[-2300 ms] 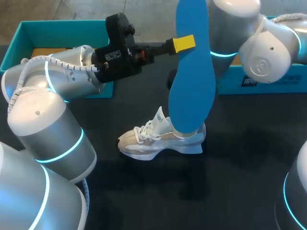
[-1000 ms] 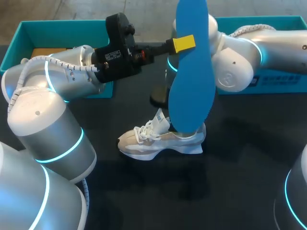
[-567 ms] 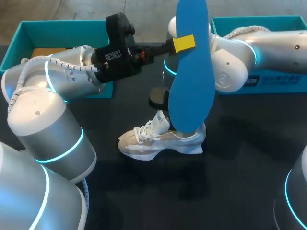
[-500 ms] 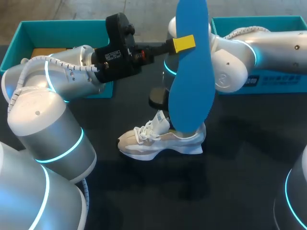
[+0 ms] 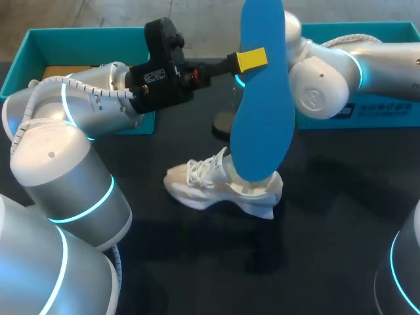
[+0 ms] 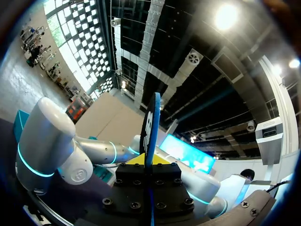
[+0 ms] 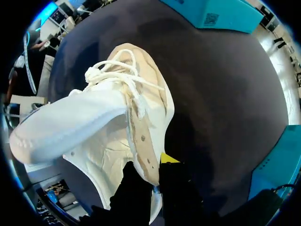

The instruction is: Take the shoe out of the shoebox, open the shoe tongue, remove and reinsert the insole, then place the shoe into the shoebox

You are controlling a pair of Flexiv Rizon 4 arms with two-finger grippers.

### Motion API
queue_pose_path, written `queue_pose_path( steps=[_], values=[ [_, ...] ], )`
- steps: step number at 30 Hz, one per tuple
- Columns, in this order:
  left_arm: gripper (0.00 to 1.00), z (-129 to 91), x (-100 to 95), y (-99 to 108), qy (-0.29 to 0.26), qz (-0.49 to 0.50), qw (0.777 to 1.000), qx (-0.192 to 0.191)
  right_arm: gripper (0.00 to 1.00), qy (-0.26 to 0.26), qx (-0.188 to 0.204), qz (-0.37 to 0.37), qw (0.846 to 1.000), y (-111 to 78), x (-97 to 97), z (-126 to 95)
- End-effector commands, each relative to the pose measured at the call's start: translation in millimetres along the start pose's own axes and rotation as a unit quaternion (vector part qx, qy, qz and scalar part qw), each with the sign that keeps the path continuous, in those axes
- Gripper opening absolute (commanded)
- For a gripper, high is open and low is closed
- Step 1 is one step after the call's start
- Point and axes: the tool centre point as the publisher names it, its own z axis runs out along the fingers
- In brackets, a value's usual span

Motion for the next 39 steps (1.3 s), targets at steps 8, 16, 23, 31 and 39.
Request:
queue_pose_path(
  steps=[8, 16, 23, 31, 39],
  values=[
    [0.00, 1.0, -0.3, 1.4, 0.000, 0.000, 1.000, 0.003, 0.00, 0.034, -0.083, 0.106, 0.990, -21.3, -4.0, -18.7],
    [0.00, 1.0, -0.3, 1.4, 0.000, 0.000, 1.000, 0.003, 0.00, 0.037, -0.134, 0.194, 0.971, -24.9, 2.5, -21.8],
    [0.00, 1.0, -0.3, 1.4, 0.000, 0.000, 1.000, 0.003, 0.00, 0.043, -0.179, 0.257, 0.949, -21.0, 4.9, -21.4],
    [0.00, 1.0, -0.3, 1.4, 0.000, 0.000, 1.000, 0.003, 0.00, 0.061, -0.210, 0.281, 0.935, -10.0, 5.5, -22.1],
    [0.00, 1.0, -0.3, 1.4, 0.000, 0.000, 1.000, 0.003, 0.00, 0.069, -0.216, 0.304, 0.925, 6.0, 12.4, -11.0]
  ],
)
